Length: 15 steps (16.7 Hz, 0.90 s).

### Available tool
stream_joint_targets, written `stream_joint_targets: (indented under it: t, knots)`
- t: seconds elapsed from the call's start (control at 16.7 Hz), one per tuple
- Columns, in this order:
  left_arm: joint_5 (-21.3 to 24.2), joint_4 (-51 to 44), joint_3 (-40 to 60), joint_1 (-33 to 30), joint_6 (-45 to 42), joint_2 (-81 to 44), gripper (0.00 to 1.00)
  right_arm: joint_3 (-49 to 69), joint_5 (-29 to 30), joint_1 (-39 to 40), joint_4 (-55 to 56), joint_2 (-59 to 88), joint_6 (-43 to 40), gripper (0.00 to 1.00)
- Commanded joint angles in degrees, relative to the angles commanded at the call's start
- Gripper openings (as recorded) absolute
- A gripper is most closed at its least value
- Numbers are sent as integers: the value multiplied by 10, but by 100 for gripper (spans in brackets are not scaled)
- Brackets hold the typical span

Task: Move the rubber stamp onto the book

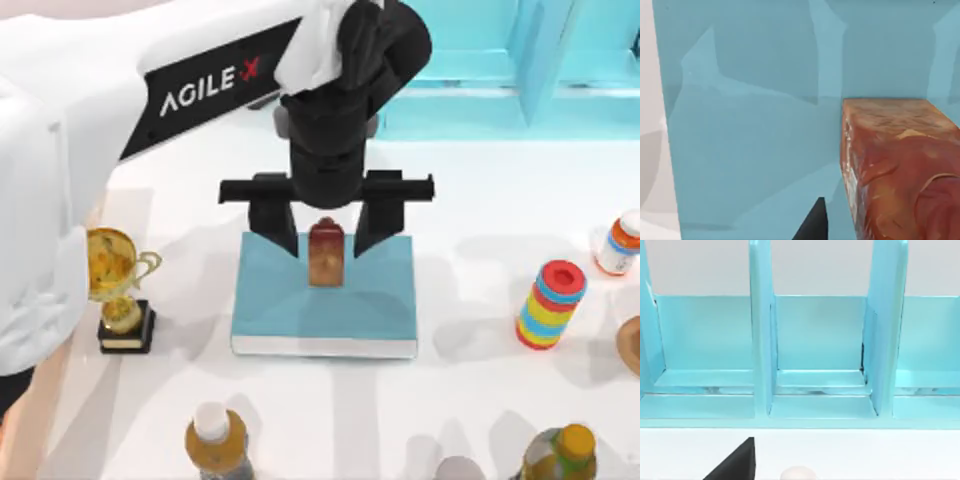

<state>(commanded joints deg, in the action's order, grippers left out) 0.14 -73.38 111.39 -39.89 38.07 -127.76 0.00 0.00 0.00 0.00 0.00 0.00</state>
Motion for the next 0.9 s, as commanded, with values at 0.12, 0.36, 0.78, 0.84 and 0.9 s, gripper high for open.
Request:
stream_joint_targets:
  t: [0.12, 0.36, 0.78, 0.84, 0.9]
  knots:
    - [0, 0, 0, 0, 0, 0, 98, 0, 0, 0, 0, 0, 0, 100]
    - [0, 0, 0, 0, 0, 0, 100, 0, 0, 0, 0, 0, 0, 100]
    - [0, -9, 9, 1, 0, -1, 100, 0, 0, 0, 0, 0, 0, 100]
    - [0, -19, 20, 0, 0, -1, 100, 0, 0, 0, 0, 0, 0, 100]
    - [0, -32, 32, 0, 0, -2, 100, 0, 0, 0, 0, 0, 0, 100]
